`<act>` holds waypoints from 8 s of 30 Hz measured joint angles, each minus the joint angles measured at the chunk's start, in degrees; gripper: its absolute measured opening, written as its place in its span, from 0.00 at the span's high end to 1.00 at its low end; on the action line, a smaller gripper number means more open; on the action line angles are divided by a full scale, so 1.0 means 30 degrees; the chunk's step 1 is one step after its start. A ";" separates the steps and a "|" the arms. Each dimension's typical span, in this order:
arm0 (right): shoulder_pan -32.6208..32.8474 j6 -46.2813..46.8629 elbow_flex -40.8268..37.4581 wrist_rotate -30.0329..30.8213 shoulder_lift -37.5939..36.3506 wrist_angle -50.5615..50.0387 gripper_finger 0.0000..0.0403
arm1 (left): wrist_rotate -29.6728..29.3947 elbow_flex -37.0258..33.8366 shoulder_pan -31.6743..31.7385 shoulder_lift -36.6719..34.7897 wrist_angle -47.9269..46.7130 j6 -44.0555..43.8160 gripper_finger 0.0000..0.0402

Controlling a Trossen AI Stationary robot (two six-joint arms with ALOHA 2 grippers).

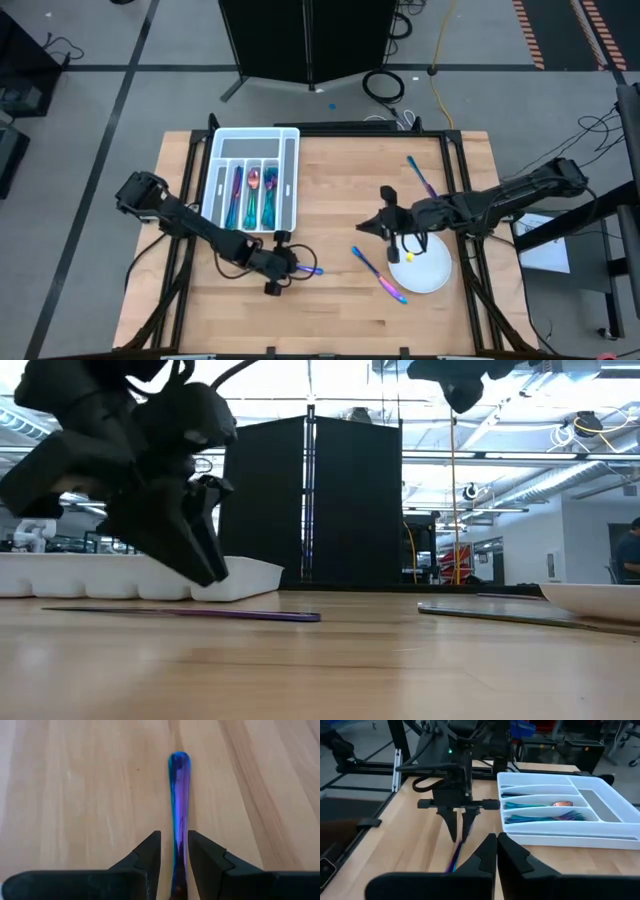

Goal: Sort silverware
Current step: Put the knife into the white tray, then put the iridescent knife into the white silverware tray

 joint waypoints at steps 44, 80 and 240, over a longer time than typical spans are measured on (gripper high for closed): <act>-0.0015 0.0762 -0.0007 0.0058 0.0001 0.0030 1.00 | 0.2458 0.0000 0.1129 0.1388 -0.1277 -0.0143 0.78; -0.0012 0.0813 0.0000 0.0059 0.0074 0.0035 1.00 | 0.2448 0.0022 0.1115 0.0351 -0.1298 0.0036 0.90; 0.1821 0.6966 0.3956 0.1967 1.7238 0.5851 0.53 | 0.2126 0.0379 0.1087 0.1548 -0.0358 -0.2484 0.88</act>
